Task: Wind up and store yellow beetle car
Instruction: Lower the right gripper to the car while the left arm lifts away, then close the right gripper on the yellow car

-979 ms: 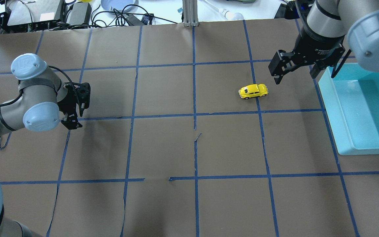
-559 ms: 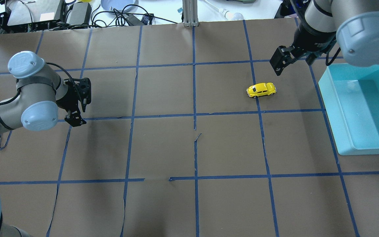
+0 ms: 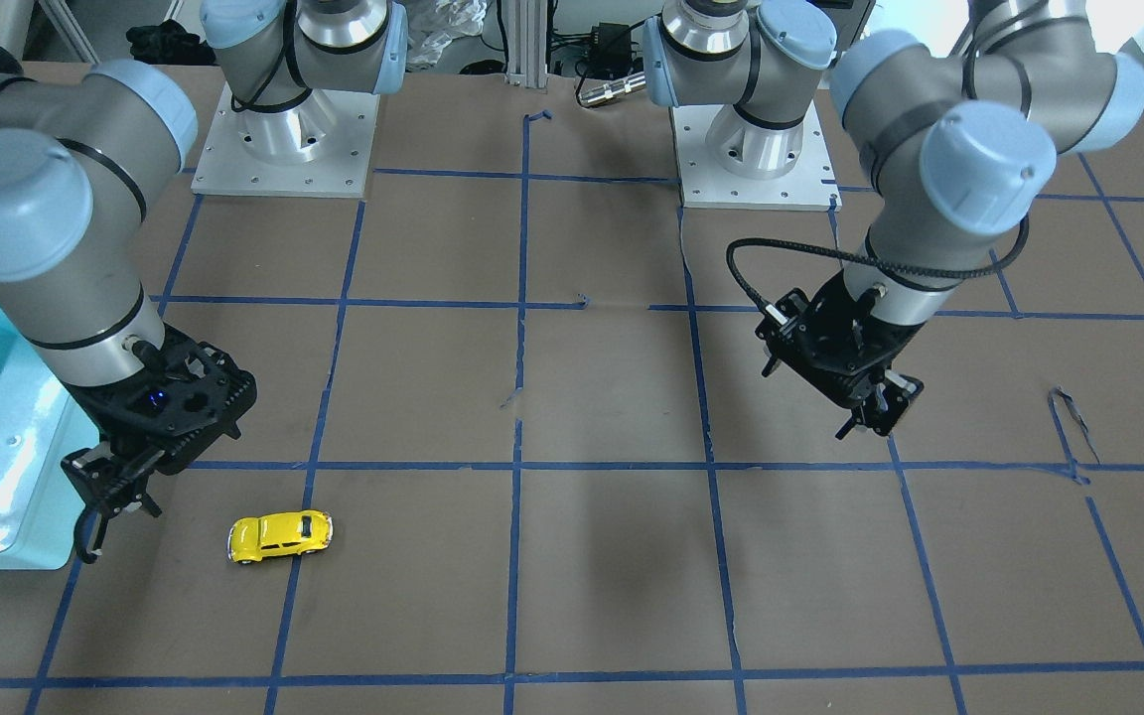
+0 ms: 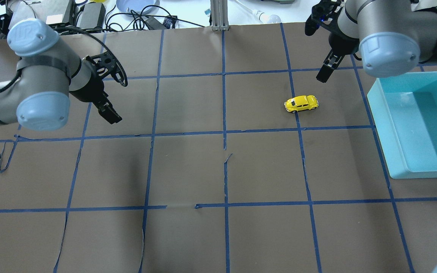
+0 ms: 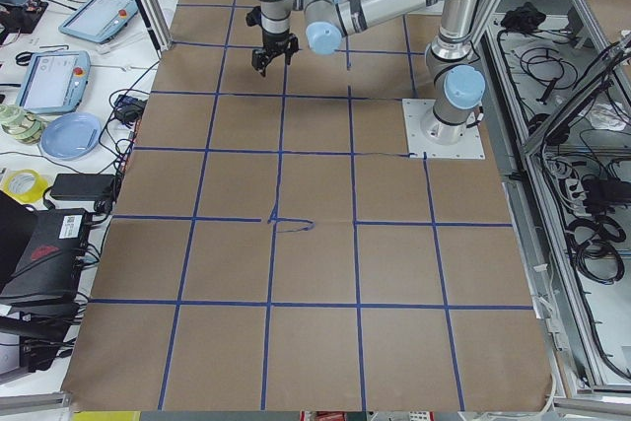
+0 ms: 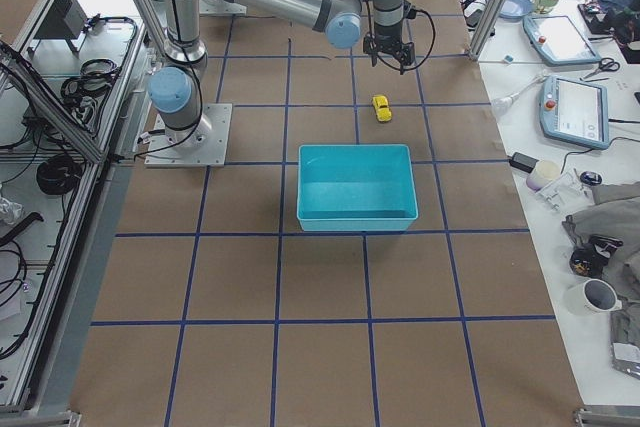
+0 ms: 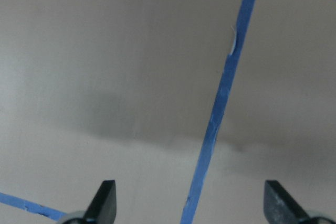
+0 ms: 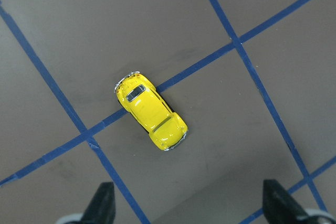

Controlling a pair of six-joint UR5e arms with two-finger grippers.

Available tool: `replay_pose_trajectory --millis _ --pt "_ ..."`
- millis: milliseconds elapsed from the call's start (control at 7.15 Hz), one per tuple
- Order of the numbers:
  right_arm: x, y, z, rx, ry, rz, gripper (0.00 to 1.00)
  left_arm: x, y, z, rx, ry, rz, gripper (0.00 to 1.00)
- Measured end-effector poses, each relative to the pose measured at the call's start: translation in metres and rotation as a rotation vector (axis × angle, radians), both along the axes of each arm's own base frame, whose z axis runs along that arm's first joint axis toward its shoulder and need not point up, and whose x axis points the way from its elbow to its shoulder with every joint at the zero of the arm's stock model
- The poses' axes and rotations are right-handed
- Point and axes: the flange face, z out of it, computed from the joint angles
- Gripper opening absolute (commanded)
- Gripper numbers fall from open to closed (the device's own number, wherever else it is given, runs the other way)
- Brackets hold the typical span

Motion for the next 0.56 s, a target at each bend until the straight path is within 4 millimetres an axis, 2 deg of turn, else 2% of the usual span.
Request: replay_pose_trajectory --millis 140,280,420,559 --pt "0.000 -0.004 -0.025 0.025 0.008 0.085 1.00 -0.017 0.004 0.052 0.025 0.005 0.157 1.00" --pt "0.000 -0.007 -0.046 0.052 0.013 0.158 1.00 -0.022 0.014 0.094 0.029 -0.011 0.251 1.00" --pt "0.000 -0.011 -0.068 0.085 0.016 0.228 1.00 -0.021 0.027 0.124 0.014 -0.037 0.344 1.00" --pt "0.000 -0.015 -0.088 0.116 0.016 0.287 1.00 -0.018 0.035 0.140 -0.003 -0.040 0.460 1.00"
